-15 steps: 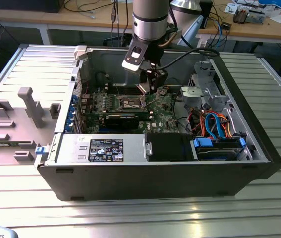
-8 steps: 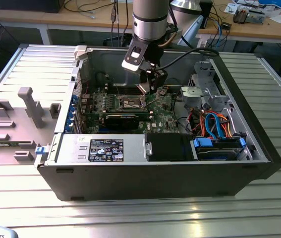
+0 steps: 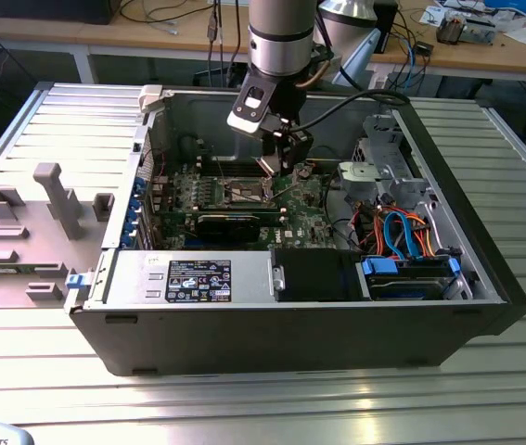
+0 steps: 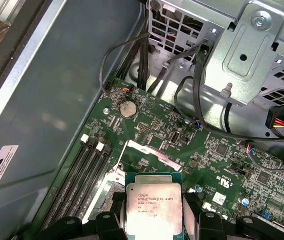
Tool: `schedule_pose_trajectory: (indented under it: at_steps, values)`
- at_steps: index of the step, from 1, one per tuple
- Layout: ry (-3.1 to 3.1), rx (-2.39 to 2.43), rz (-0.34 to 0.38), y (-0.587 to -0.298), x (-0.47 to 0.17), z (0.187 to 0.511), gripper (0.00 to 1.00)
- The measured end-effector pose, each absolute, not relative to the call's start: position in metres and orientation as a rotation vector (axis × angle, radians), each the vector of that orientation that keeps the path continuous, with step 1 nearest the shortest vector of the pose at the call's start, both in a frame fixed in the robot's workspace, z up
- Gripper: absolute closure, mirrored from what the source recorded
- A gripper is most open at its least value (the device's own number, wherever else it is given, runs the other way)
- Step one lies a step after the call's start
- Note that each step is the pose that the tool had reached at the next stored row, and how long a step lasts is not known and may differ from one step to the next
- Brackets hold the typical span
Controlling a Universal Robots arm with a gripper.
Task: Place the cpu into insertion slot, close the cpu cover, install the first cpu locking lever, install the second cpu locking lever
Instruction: 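Place the cpu into insertion slot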
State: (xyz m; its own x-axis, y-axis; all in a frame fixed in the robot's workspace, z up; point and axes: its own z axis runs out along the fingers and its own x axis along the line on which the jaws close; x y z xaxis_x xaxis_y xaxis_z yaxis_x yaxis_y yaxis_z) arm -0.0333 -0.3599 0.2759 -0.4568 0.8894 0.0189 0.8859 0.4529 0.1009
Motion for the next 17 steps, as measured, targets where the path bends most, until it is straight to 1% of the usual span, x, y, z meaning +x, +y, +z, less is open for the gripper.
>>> schedule_pose_trajectory:
  at_steps: [17]
  values:
    - [2.612,1.669,0.148,-0.3599,-0.0333,0.2752,0.46]
